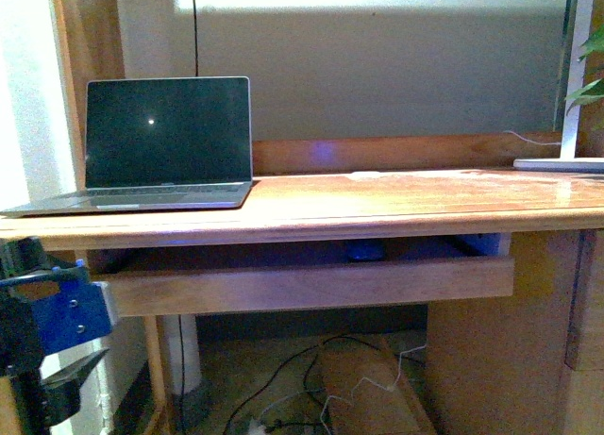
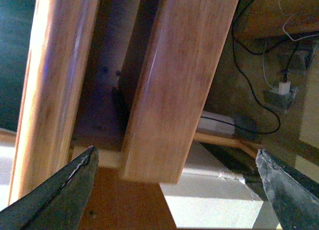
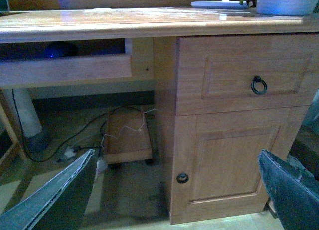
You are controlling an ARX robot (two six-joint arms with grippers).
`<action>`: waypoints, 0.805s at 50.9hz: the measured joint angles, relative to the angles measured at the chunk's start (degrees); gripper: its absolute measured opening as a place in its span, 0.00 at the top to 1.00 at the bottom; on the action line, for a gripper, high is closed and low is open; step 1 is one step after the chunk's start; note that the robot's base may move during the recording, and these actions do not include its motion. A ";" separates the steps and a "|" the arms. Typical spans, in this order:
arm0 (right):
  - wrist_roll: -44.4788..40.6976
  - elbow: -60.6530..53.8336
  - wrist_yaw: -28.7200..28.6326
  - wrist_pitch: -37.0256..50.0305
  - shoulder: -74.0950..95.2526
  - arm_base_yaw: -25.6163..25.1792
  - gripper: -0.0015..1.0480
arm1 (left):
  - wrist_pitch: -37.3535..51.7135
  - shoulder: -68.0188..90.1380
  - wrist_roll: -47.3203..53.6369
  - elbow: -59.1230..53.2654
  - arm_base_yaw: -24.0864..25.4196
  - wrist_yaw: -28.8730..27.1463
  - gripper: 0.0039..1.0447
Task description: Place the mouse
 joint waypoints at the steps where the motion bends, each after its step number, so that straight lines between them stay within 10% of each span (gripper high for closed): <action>1: 0.00 0.00 -0.02 0.00 0.00 0.00 0.07 | 0.02 0.63 0.11 0.63 -0.33 0.00 0.07; 41: 0.00 0.00 0.00 0.00 0.00 0.00 0.07 | -10.47 16.31 7.78 22.29 -1.95 0.24 0.07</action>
